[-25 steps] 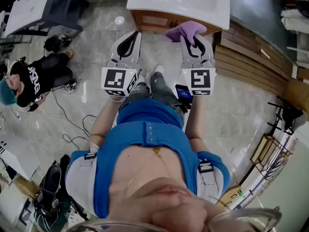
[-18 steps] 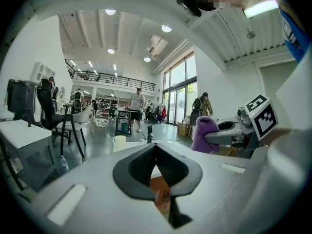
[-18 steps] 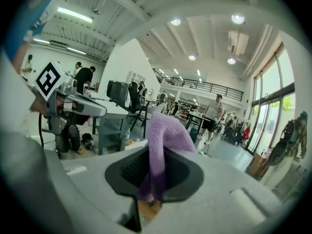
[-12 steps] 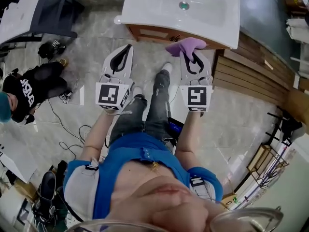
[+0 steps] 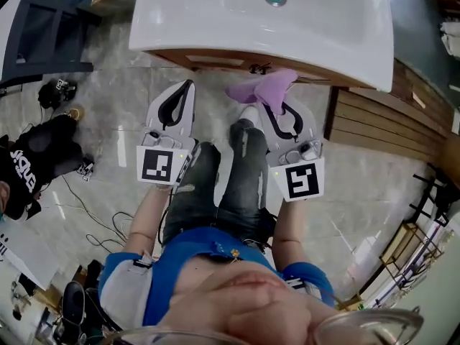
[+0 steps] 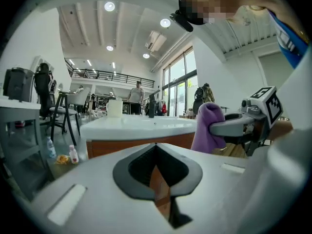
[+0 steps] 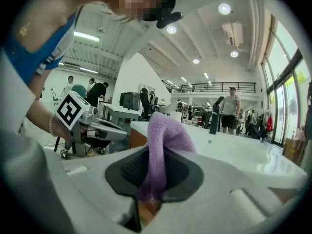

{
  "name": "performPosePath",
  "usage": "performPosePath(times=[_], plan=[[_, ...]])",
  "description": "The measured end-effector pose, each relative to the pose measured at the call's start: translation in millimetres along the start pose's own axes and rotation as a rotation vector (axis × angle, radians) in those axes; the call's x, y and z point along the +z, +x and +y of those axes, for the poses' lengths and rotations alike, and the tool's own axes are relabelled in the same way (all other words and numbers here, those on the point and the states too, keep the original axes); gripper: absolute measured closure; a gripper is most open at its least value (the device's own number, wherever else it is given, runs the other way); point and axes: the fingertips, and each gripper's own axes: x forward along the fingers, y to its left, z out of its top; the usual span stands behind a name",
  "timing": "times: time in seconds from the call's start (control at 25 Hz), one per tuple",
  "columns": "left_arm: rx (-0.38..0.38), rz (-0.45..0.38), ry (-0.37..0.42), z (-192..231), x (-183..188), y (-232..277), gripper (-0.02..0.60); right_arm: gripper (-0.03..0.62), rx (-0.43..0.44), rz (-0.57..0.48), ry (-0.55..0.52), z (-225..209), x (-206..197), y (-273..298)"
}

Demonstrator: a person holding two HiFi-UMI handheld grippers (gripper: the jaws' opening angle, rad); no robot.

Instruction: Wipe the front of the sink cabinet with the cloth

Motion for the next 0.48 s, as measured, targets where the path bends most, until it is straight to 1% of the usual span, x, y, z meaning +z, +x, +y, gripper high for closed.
performPosePath(times=[0.12, 0.2, 0.32, 0.36, 0.48], plan=[[0.017, 0.023, 0.040, 8, -67, 10, 0.581, 0.533, -0.005, -0.012, -0.008, 4, -58, 8], [0.017, 0.013, 0.045, 12, -101, 17, 0.581, 0.533, -0.015, -0.029, 0.000, 8, -91, 11], [0.002, -0.053, 0.017, 17, -139, 21, 0.581, 0.533, -0.021, -0.088, 0.015, 14, -124, 12], [-0.003, -0.080, 0.012, 18, -150, 21, 0.581, 0.533, -0.027, -0.106, -0.005, 16, -133, 12], [-0.019, -0.169, 0.023, 23, -174, 21, 0.581, 0.533, -0.062, -0.139, -0.120, 20, -154, 16]])
